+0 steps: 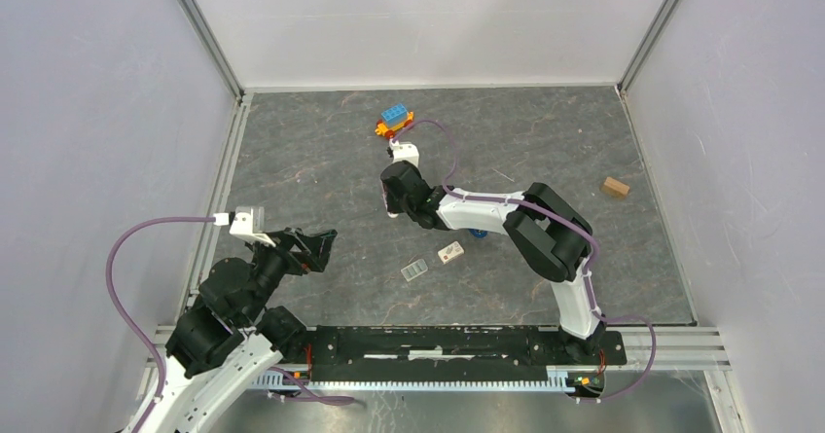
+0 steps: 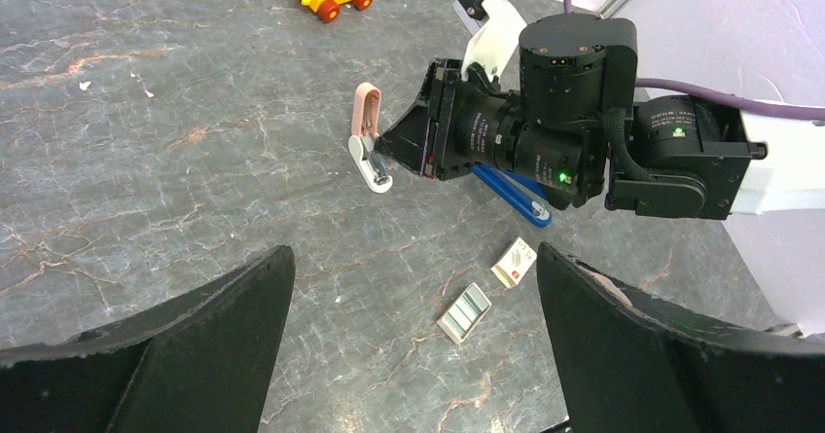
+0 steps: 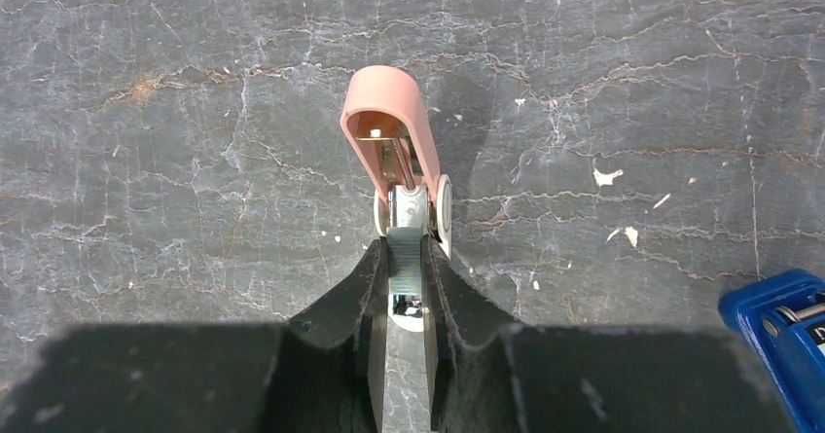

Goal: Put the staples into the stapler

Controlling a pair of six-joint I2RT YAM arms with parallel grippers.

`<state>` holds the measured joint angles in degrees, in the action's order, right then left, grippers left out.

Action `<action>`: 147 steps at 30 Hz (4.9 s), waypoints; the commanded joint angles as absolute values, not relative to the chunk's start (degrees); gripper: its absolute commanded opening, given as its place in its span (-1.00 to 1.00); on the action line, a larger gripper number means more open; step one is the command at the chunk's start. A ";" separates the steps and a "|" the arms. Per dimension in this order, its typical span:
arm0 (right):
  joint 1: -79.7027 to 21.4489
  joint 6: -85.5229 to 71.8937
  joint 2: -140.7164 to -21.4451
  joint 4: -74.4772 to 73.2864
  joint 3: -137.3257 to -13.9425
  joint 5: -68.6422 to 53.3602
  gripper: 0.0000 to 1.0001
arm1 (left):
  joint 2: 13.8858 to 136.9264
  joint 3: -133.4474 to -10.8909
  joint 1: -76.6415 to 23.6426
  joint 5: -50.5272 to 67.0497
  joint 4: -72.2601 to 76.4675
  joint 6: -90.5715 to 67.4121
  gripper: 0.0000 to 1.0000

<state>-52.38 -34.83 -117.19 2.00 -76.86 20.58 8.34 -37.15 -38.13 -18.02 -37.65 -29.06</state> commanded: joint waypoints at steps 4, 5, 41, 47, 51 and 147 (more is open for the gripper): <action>-52.10 -35.30 -117.76 4.46 -77.35 20.13 -0.59 | 8.02 -37.43 -38.28 -18.66 -36.88 -26.07 1.00; -52.07 -35.35 -117.82 4.48 -77.34 20.12 -0.59 | 8.08 -37.39 -38.30 -18.68 -36.88 -26.04 1.00; -51.73 -35.44 -119.15 5.62 -75.59 19.16 -0.60 | 8.17 -37.35 -38.32 -18.99 -36.89 -25.97 1.00; -51.70 -35.49 -118.95 5.49 -75.85 19.25 -0.60 | 8.17 -37.32 -38.32 -18.99 -36.80 -26.02 1.00; -51.81 -35.24 -118.44 5.14 -76.55 19.46 -0.60 | 8.17 -37.33 -38.31 -18.99 -36.80 -26.02 1.00; -51.77 -34.95 -115.47 4.57 -78.23 19.60 -0.60 | 7.90 -37.24 -38.32 -19.25 -36.82 -26.18 1.00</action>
<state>-51.86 -35.51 -118.17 4.03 -75.94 19.25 8.12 -37.15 -38.13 -18.13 -37.65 -29.06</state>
